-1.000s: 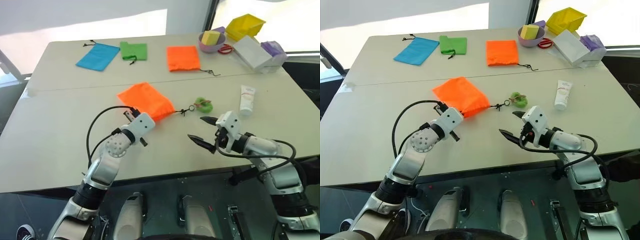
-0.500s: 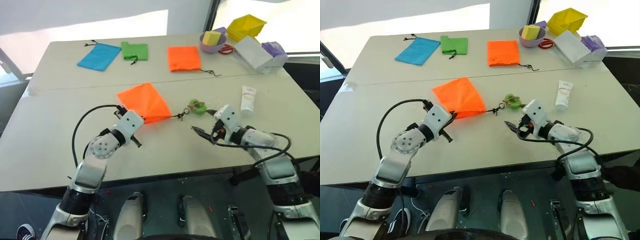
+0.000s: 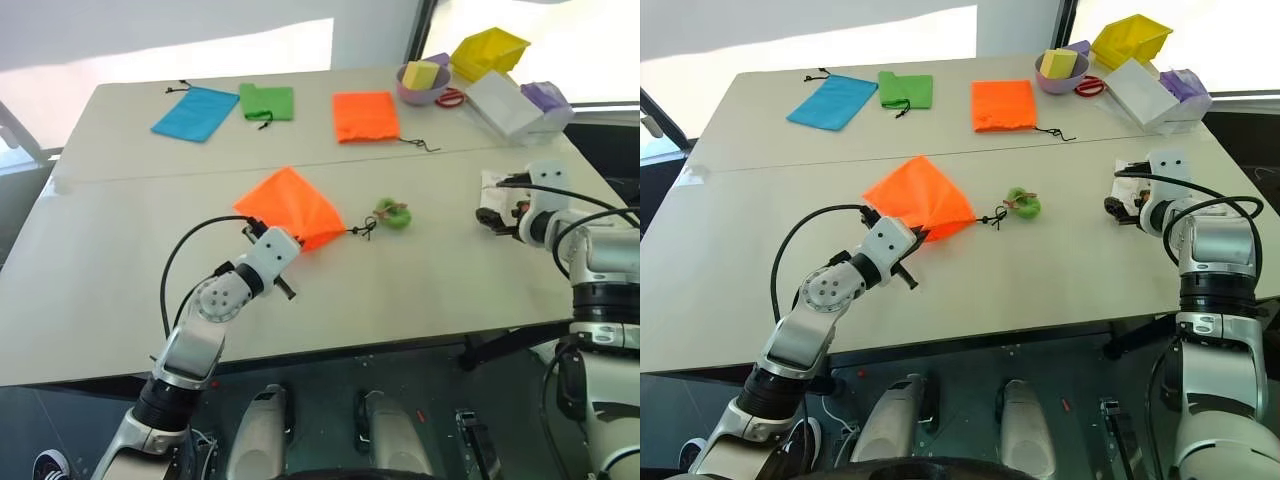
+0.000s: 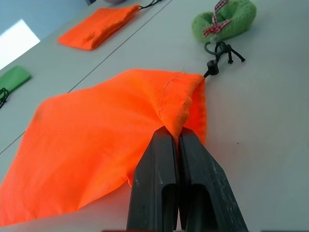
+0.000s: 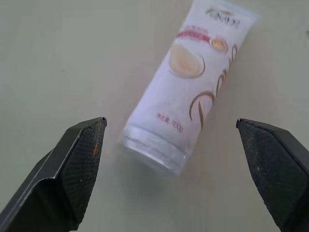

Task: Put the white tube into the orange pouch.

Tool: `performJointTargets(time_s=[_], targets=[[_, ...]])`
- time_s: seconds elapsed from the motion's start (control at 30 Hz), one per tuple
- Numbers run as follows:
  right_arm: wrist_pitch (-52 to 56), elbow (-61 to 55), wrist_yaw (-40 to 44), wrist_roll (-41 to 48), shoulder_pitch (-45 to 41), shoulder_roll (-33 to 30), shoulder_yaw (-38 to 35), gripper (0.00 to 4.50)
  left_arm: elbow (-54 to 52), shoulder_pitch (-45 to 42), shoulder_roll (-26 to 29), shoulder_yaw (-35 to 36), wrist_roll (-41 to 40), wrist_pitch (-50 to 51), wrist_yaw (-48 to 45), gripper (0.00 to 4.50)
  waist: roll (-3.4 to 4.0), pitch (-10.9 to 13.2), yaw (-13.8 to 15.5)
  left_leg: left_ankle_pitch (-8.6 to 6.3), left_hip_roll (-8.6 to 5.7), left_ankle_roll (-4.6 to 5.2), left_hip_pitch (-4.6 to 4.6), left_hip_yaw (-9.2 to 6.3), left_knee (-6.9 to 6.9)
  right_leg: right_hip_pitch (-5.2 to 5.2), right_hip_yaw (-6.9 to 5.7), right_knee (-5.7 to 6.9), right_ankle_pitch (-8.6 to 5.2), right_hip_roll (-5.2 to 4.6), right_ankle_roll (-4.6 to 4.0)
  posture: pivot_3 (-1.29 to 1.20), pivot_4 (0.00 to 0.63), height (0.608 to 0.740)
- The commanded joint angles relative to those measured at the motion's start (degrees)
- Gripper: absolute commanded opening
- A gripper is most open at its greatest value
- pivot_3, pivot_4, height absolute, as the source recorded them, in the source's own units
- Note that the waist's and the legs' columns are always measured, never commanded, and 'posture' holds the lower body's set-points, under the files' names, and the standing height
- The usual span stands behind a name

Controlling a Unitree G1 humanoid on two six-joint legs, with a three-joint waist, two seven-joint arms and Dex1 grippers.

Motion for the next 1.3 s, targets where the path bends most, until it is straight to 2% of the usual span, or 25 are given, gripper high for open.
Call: performJointTargets(time_s=[0.03, 0.2, 0.4, 0.5, 0.6, 0.63, 0.77, 0.9, 1.0, 1.1, 1.17, 1.3], targets=[[-2.2, 4.8, -2.4, 0.5, -4.1, 0.2, -2.9, 4.5, -2.0, 0.6, 0.1, -0.2, 0.4, -0.9, 0.4, 0.04, 0.0, 0.0, 0.0, 0.0, 0.0, 0.0, 0.01, 0.0, 0.0, 0.0, 0.0, 0.02, 0.01, 0.0, 0.01, 0.0, 0.15, 0.74], [-5.5, 11.2, -3.6, 1.0, -6.7, 1.2, -4.3, 4.5, -2.9, 1.3, 0.3, -0.4, 0.7, -0.6, 0.6, 0.04, 0.0, 0.0, -0.1, 0.0, 0.01, 0.0, 0.01, -0.01, 0.06, 0.01, 0.0, 0.03, 0.03, 0.01, 0.05, 0.0, 0.15, 0.74], [-5.7, 12.4, -3.6, 1.6, -7.2, 3.1, -4.2, 4.5, -3.1, 1.1, 0.9, -0.8, 1.6, -1.0, 0.4, 0.04, 0.01, 0.0, -0.1, 0.0, 0.01, 0.0, 0.0, -0.01, 0.08, 0.01, 0.01, 0.04, 0.04, 0.01, 0.06, 0.0, 0.15, 0.74], [-5.8, 12.1, -3.7, 1.4, -6.7, 3.3, -4.1, 3.79, -3.2, 0.9, 0.6, -0.7, 1.4, -0.6, 0.4, 0.0, 0.01, 0.0, -0.1, 0.0, 0.01, 0.0, 0.0, -0.01, 0.08, 0.01, 0.01, 0.04, 0.04, 0.01, 0.06, 0.0, 0.15, 0.74], [-6.0, 11.3, -3.5, 1.2, -6.1, 3.2, -3.6, 2.22, -3.2, 0.8, 0.5, -0.8, 1.4, -0.5, 0.3, 0.0, 0.01, 0.0, -0.1, 0.0, 0.01, 0.0, 0.0, -0.01, 0.09, 0.01, 0.01, 0.04, 0.04, 0.01, 0.06, 0.0, 0.15, 0.74], [-5.7, 10.7, -3.4, 1.2, -5.9, 3.3, -3.5, 1.83, -3.2, 0.8, 0.5, -0.8, 1.4, -0.5, 0.3, 0.0, 0.01, 0.0, -0.1, 0.0, 0.01, 0.0, 0.0, -0.01, 0.1, 0.01, 0.01, 0.05, 0.04, 0.01, 0.06, 0.0, 0.15, 0.74], [-6.5, 5.5, 0.4, 1.0, -4.1, 2.7, -0.8, 1.8, -3.1, 0.6, 0.5, -0.7, 1.3, -0.5, 0.2, 0.0, 0.01, 0.0, -0.1, 0.0, 0.02, 0.0, 0.0, -0.02, 0.11, 0.01, 0.01, 0.06, 0.04, 0.01, 0.06, 0.0, 0.15, 0.74], [-5.9, -7.8, 11.6, 6.3, 1.9, 0.7, 0.1, 1.8, -3.1, 0.5, 0.6, -0.7, 1.3, -0.4, 0.1, 0.0, 0.02, 0.0, -0.1, 0.0, 0.02, 0.0, -0.01, -0.02, 0.1, -0.01, 0.01, 0.08, 0.04, 0.01, 0.07, 0.0, 0.15, 0.74], [-4.3, -31.1, 27.8, 15.7, 13.8, -5.6, 3.3, 1.8, -3.1, 0.5, 0.7, -0.6, 1.1, -0.3, 0.1, 0.0, 0.08, 0.0, 0.6, 0.0, 0.01, 0.01, -0.15, -0.13, 0.09, -0.04, -0.04, 0.08, -0.04, 0.0, 0.19, 0.0, 0.15, 0.74], [-1.0, -45.1, 35.7, 21.2, 23.3, -11.5, 6.6, 1.8, -3.0, 0.4, 0.9, -0.6, 1.1, -0.3, 0.0, 0.0, 0.06, 0.0, 0.2, -0.07, 0.01, 0.09, -0.11, -0.1, 0.1, -0.03, -0.02, 0.09, -0.08, -0.02, 0.25, 0.0, 0.15, 0.74], [-2.2, -50.5, 37.5, 22.1, 27.3, -13.2, 8.3, 1.8, -3.0, 0.3, 1.0, -0.6, 1.0, -0.3, -0.1, 0.0, -0.08, -0.1, 0.1, -0.11, 0.03, 0.04, 0.02, -0.12, 0.1, 0.09, -0.05, 0.02, -0.1, -0.03, 0.23, 0.0, 0.15, 0.74], [-1.8, -53.6, 34.1, 21.3, 27.8, -10.9, 12.6, 1.8, -3.0, 0.0, 1.2, -0.4, 1.0, -0.2, -0.1, 0.0, -0.07, -0.1, -0.5, -0.19, 0.15, -0.1, -0.02, -0.19, 0.15, 0.07, -0.05, -0.34, 0.09, -0.03, 0.14, 0.0, 0.15, 0.74]])
